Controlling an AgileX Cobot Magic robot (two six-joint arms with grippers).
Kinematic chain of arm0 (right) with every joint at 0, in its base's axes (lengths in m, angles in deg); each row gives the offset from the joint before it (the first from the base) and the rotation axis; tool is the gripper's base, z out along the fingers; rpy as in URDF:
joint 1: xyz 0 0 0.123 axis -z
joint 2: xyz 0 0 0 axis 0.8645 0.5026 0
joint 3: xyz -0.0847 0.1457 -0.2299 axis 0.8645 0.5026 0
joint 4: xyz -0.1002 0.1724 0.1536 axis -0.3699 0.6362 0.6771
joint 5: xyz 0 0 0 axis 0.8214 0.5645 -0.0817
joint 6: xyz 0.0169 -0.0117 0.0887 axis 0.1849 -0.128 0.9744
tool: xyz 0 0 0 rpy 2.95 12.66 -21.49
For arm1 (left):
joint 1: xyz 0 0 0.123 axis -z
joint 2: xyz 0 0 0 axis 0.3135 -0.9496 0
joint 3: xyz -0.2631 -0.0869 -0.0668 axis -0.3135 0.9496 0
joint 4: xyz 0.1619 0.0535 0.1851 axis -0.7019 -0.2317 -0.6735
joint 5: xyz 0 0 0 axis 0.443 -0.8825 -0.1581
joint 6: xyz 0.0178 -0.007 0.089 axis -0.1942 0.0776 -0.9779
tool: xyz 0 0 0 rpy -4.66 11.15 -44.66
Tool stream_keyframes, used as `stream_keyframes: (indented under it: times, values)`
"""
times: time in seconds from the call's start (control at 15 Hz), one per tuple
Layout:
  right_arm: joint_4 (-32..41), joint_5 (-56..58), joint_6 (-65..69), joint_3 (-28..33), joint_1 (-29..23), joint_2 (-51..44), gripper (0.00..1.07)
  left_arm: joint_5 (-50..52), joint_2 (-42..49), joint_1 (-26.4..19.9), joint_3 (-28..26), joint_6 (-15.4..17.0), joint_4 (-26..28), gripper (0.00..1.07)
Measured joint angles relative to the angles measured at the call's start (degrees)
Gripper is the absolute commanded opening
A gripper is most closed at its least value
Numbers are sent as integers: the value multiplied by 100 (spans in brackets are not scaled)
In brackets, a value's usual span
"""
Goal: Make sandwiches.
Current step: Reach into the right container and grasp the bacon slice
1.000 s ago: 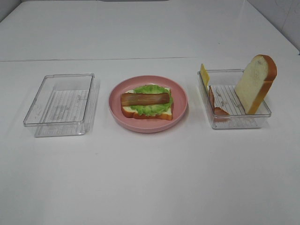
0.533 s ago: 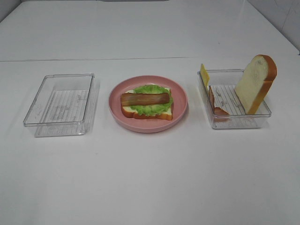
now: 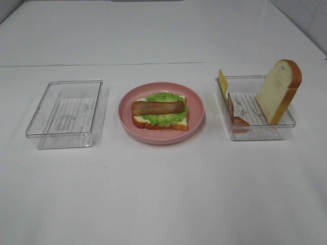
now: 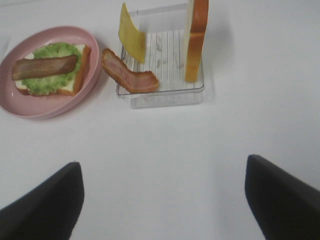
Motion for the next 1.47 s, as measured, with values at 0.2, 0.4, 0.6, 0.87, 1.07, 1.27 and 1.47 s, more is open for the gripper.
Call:
stream_keyframes:
  times: [0.2, 0.4, 0.6, 0.87, 1.07, 1.27, 1.47]
  values:
    - [355, 11, -321, -561, 0, 1312, 83, 0, 0, 0, 0, 0, 0, 94]
    - [722, 573, -888, -1833, 0, 3071, 83, 6, 0, 0, 0, 0, 0, 94]
    - [773, 1157, -1112, -2951, -6, 4137, 78, 6, 0, 0, 0, 0, 0, 94]
    - [418, 1495, -888, -4206, -762, 5237, 72, 6, 0, 0, 0, 0, 0, 94]
    - [264, 1862, -309, -5036, -1152, 6102, 71, 6, 0, 0, 0, 0, 0, 94]
    - [298, 2315, -52, -5741, -1163, 6990, 71, 6, 0, 0, 0, 0, 0, 94]
    - [327, 2550, -34, -6165, -1163, 7575, 69, 6, 0, 0, 0, 0, 0, 94]
